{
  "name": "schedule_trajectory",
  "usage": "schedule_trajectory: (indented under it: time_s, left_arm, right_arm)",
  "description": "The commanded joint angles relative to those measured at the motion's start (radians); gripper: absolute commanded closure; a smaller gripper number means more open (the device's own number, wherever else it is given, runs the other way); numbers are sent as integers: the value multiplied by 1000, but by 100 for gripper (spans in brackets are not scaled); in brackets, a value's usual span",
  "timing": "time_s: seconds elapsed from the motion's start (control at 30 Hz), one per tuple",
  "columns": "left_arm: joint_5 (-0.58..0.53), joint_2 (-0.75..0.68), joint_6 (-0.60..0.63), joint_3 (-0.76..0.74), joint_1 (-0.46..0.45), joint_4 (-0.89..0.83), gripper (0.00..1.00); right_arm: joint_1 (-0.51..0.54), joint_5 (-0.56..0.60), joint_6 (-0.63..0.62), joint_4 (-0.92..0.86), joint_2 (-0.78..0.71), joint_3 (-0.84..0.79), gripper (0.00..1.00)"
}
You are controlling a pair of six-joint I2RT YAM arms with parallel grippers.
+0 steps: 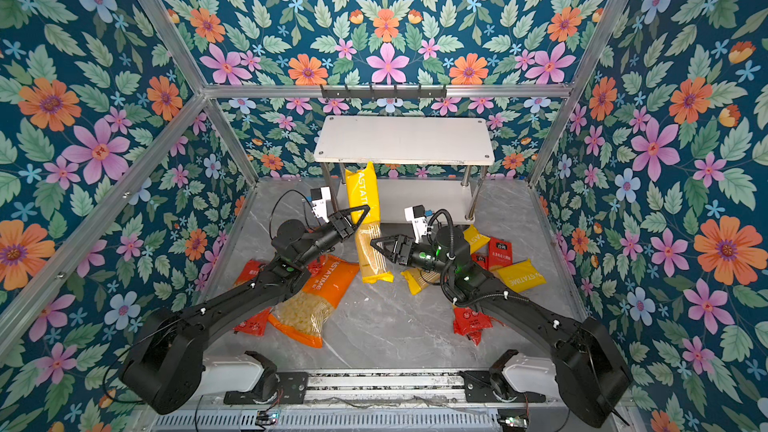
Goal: Place and organize the pasta boxes and bags onto the shelf
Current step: 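Lift the yellow spaghetti pack upright with both grippers toward the shelf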
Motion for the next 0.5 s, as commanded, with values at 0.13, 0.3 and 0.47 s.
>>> schedule_trajectory:
  time_s: [0.13, 0.3, 0.47]
  left_arm:
    - [7, 2, 8, 139, 22, -35, 85]
    - [27, 12, 24, 236, 47, -151, 82]
    - [47, 20, 31, 328, 114, -264, 65]
  right_arm:
    - [82, 82, -244, -388, 26, 140, 32]
    - [98, 136, -285, -415, 97, 250, 52]
    - [96, 148, -302, -397, 165, 391, 77]
